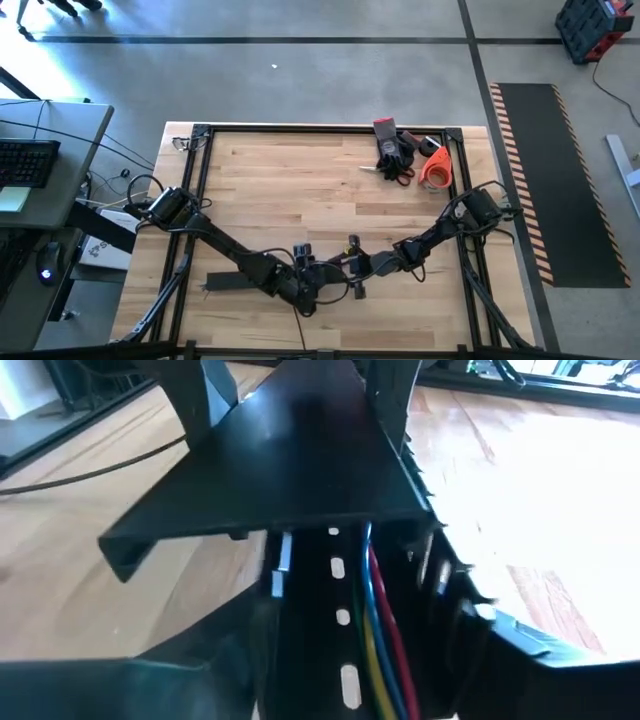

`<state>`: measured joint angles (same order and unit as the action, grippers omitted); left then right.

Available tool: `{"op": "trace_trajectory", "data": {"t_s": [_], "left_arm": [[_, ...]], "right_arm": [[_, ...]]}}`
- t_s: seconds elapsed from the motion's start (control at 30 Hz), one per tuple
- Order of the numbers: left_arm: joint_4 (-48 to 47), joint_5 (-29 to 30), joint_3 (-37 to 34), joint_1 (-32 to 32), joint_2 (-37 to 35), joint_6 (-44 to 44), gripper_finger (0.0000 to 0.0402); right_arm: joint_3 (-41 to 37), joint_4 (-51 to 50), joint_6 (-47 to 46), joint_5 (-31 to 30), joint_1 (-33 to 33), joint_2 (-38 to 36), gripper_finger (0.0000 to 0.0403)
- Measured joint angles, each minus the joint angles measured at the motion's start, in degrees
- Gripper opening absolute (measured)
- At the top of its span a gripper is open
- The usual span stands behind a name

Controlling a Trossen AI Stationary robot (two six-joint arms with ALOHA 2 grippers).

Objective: Ziptie cables
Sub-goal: Close the black cable duct with the black cable duct cover

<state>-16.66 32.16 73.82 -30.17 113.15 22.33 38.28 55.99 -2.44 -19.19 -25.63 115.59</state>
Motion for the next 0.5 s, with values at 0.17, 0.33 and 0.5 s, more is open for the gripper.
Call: {"op": "trace_trajectory", "data": {"t_s": [0.17,0.33,0.5], "left_arm": [[0.0,1.0,0.2,-0.1,0.0,0.0,0.0198],[-0.4,2.7,0.2,0.0,0.1,0.7,0.0199],[-2.8,1.1,0.3,0.9,0.1,4.3,0.02]], "right_arm": [[0.0,-0.9,-0.1,0.2,0.0,0.0,0.0205],[0.1,-3.1,-0.4,0.3,0.0,-0.1,0.0209],[0.1,-3.6,-0.2,0.8,0.1,-0.1,0.0208]]}}
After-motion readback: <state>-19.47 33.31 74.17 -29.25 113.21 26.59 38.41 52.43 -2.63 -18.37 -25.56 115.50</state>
